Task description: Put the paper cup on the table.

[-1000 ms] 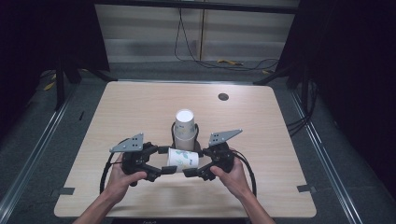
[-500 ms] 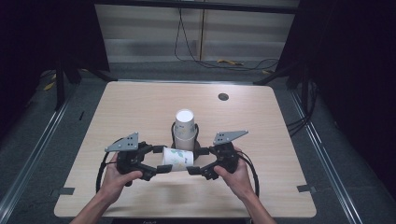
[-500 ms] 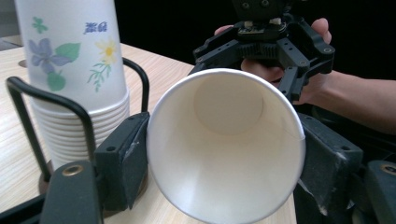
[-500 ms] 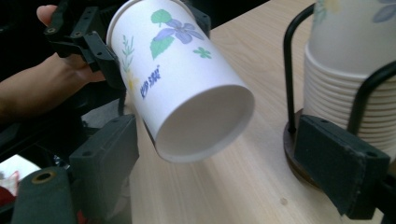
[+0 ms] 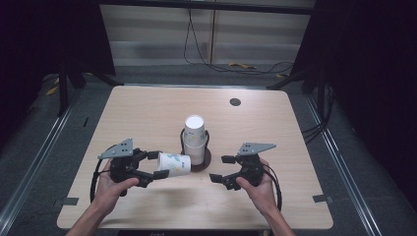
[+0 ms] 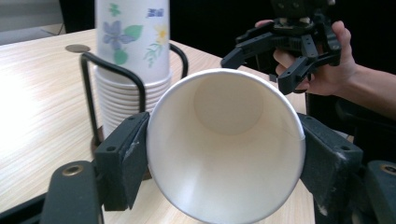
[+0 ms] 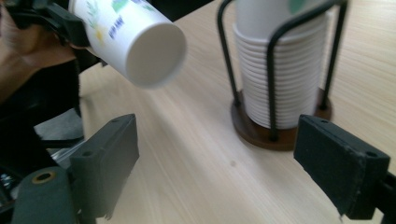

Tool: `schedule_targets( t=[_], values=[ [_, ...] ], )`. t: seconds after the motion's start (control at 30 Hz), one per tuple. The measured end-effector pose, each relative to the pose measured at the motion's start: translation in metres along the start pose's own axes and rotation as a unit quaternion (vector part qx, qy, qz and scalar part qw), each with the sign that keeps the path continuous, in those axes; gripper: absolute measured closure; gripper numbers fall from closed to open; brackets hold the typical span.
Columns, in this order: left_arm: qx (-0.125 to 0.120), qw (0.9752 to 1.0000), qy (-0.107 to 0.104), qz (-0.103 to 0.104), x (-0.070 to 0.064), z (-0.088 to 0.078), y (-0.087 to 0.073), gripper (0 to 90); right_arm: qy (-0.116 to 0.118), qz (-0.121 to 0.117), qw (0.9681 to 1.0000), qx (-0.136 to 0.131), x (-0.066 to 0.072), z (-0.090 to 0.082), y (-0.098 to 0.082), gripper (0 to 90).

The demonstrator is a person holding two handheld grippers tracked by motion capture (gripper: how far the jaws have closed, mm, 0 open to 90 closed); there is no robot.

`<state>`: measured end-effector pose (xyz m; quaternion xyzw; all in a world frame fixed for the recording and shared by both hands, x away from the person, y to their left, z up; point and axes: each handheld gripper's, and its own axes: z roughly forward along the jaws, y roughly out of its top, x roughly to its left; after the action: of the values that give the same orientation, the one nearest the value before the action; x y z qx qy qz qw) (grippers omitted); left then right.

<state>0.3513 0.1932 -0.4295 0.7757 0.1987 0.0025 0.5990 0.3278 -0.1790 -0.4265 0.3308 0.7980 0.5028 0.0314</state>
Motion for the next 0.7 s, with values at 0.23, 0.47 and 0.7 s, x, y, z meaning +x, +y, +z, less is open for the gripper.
schedule_targets(
  t=[0.23, 0.47, 0.7],
  values=[
    [0.017, 0.9996, 0.025, 0.002, 0.006, -0.015, -0.002, 25.1, -0.034, 0.01, 0.9993, -0.013, -0.007, -0.01, -0.007, 13.8],
    [0.039, 0.9973, 0.062, 0.006, 0.01, -0.024, -0.007, 24.0, -0.049, 0.016, 0.9985, -0.018, -0.011, -0.013, -0.008, 13.8],
    [0.039, 0.9949, 0.092, -0.01, 0.022, -0.032, -0.004, 23.1, -0.048, 0.019, 0.9985, -0.02, -0.013, -0.015, -0.011, 14.4]
  ],
)
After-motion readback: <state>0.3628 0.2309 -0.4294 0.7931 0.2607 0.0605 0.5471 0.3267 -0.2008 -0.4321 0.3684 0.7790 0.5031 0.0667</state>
